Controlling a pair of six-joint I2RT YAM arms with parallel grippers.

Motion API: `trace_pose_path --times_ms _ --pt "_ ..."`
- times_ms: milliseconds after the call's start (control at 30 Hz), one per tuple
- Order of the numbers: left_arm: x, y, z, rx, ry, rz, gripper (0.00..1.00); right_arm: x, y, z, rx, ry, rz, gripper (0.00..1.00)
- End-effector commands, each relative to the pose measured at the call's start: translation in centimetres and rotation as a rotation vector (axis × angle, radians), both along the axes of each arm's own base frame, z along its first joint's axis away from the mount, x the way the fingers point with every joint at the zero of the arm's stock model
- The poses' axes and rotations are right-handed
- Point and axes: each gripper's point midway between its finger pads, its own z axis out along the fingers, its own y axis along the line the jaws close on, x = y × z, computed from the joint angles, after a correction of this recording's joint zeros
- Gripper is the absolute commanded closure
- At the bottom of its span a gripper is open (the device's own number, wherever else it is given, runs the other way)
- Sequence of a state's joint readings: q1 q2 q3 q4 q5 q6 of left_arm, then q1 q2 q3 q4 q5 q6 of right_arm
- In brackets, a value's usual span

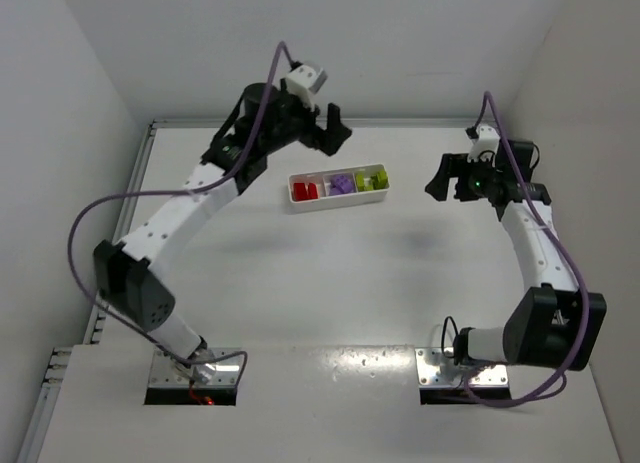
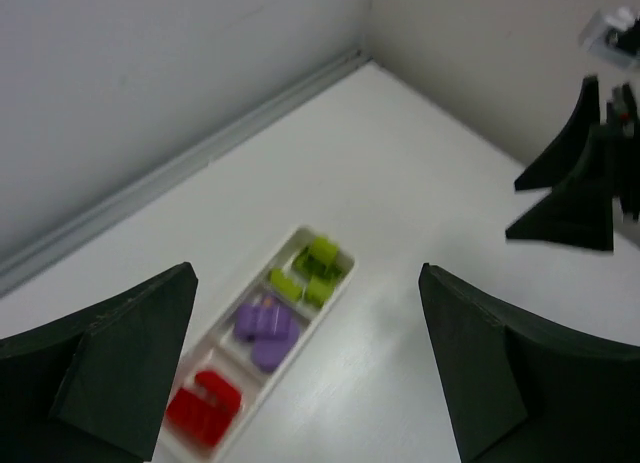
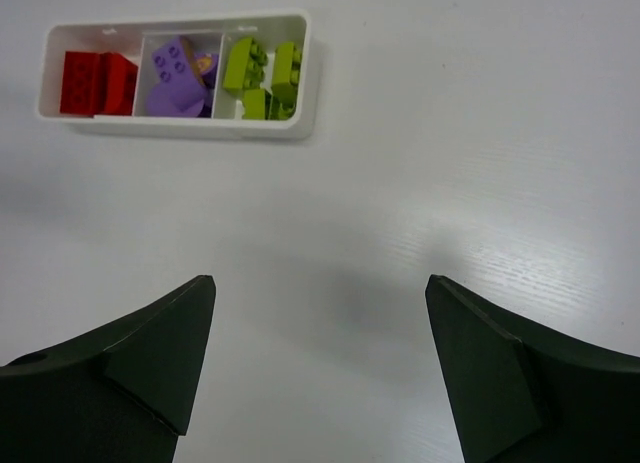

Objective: Sort the legos into containers by color

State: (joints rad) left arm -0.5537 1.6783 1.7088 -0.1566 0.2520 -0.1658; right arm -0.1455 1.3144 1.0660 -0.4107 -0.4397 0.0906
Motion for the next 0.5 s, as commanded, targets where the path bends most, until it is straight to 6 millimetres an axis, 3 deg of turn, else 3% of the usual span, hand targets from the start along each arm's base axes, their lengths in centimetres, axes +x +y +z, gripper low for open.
trace_pose_path --times_ms 0,33,67,100,133,167,233,267,400,467 --pt "-2.1 6.1 -10.2 0.222 0.205 0.115 0.00 -1.1 -0.3 -3.7 0.028 0.101 0.043 0.14" --pt "-2.8 7.4 -11.1 0.251 0.207 0.132 0.00 -1.6 -0.2 -5.1 0.034 0.132 0.043 0.14" --pt "-3.9 9.5 -14.9 0.312 0.272 0.167 0.00 -1.8 -0.6 -5.6 0.020 0.135 0.048 0.14" --pt "-4.4 11.6 -14.6 0.328 0.252 0.229 0.00 -1.9 -0.8 -6.0 0.006 0.136 0.047 0.14" --pt "-5.0 12.8 -15.6 0.340 0.270 0.253 0.00 -2.1 -1.3 -6.8 -0.004 0.145 0.034 0.14" --pt "-5.9 15.3 -18.7 0.387 0.323 0.291 0.00 -2.2 -1.4 -7.2 -0.018 0.141 0.046 0.13" --pt "-6.6 18.3 -19.9 0.384 0.346 0.374 0.00 -2.5 -2.1 -7.9 -0.040 0.140 0.024 0.13" --pt "-7.2 20.2 -22.3 0.406 0.403 0.409 0.00 -2.5 -2.2 -7.9 -0.051 0.135 0.033 0.13" --pt "-7.9 23.7 -25.6 0.409 0.491 0.506 0.00 -3.4 -2.3 -9.3 -0.052 0.161 0.033 0.13" --pt "-7.8 24.8 -26.1 0.391 0.503 0.528 0.00 -3.8 -2.3 -9.7 -0.051 0.162 0.033 0.13"
